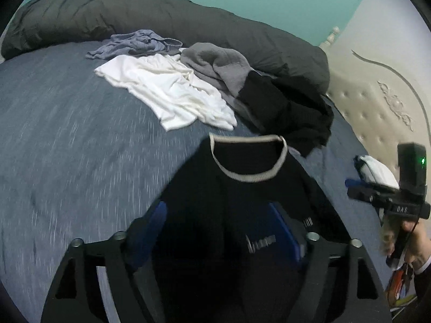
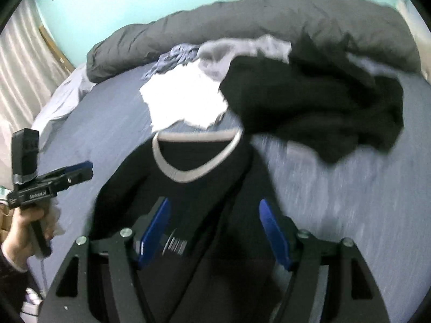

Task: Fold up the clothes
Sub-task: 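Lay the black sweatshirt flat on the sheet and open both tools, then grasp the sweatshirt sleeve cuff with the right tool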

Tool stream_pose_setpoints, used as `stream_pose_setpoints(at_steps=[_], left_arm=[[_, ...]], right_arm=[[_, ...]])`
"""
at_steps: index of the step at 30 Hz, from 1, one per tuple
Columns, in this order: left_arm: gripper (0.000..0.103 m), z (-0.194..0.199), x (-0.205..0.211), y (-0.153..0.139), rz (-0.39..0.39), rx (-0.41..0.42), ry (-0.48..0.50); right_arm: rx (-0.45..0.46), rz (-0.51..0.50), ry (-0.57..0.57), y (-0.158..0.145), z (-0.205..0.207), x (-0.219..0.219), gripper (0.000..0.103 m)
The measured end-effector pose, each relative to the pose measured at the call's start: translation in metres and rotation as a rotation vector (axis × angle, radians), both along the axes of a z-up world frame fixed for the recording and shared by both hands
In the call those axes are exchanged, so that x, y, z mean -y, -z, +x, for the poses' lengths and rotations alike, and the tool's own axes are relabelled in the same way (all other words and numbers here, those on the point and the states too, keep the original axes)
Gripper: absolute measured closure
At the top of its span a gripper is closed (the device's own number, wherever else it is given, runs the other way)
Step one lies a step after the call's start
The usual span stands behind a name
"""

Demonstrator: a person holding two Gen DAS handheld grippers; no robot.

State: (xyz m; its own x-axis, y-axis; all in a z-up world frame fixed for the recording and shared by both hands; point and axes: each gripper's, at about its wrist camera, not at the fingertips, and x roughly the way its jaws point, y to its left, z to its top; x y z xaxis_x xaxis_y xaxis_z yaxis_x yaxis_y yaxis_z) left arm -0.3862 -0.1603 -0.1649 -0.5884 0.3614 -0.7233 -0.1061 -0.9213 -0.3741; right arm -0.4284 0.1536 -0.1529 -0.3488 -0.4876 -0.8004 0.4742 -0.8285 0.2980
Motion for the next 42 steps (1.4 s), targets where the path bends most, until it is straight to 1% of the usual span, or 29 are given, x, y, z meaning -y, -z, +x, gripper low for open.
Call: stream_pose_setpoints(at_steps=[3,5,8,12,14,19,25,27,29,30,32,33,34,35,39,42], left_arm=[[0.016,0.041,-0.004,-0.001,-0.027,-0.011,-0.005],[0.010,0.069,-0.005,-0.001,-0.032,-0.022,-0.019],[0.007,0.107,-0.006,0.000,-0.038,-0.037,-0.042],[0.003,0.150,-0.007,0.005,-0.038,-0.057,-0.082],[0.000,0.170,-0.005,0.010,-0.021,-0.055,-0.106],[0.000,0.207,-0.002,0.022,-0.003,-0.044,-0.156],[0.000,0.233,0.000,0.035,-0.021,-0.043,-0.188],[0.000,0.235,0.001,0.039,-0.010,-0.040,-0.182],[0.000,0.239,0.000,0.040,-0.010,-0.051,-0.179],[0.000,0.242,0.000,0.041,-0.011,-0.057,-0.178],[0.000,0.244,0.001,0.043,-0.008,-0.054,-0.182],[0.000,0.245,0.000,0.043,-0.004,-0.054,-0.183],[0.000,0.246,-0.001,0.043,0.002,-0.059,-0.174],[0.000,0.247,-0.003,0.042,-0.006,-0.068,-0.164],[0.000,0.250,-0.005,0.043,-0.041,-0.082,-0.152],[0.000,0.251,0.004,0.047,-0.025,-0.075,-0.176]], right_arm=[[0.038,-0.004,0.001,0.008,0.046,-0.017,0.033],[0.071,-0.004,0.007,0.015,0.079,-0.030,0.033],[0.126,-0.013,0.031,0.028,0.119,-0.048,0.033],[0.183,-0.057,0.072,0.042,0.156,-0.061,0.033],[0.201,-0.082,0.082,0.044,0.170,-0.063,0.033],[0.229,-0.139,0.096,0.048,0.195,-0.058,0.033],[0.243,-0.133,0.106,0.056,0.212,-0.049,0.033],[0.237,-0.128,0.102,0.059,0.216,-0.045,0.034],[0.243,-0.121,0.102,0.063,0.218,-0.042,0.043],[0.247,-0.118,0.103,0.065,0.218,-0.041,0.055],[0.248,-0.106,0.105,0.070,0.220,-0.038,0.072],[0.242,-0.094,0.103,0.072,0.221,-0.037,0.078],[0.236,-0.082,0.102,0.073,0.222,-0.037,0.090],[0.227,-0.069,0.103,0.074,0.222,-0.037,0.095],[0.185,-0.069,0.112,0.068,0.225,-0.044,0.099],[0.129,-0.052,0.108,0.053,0.226,-0.055,0.100]])
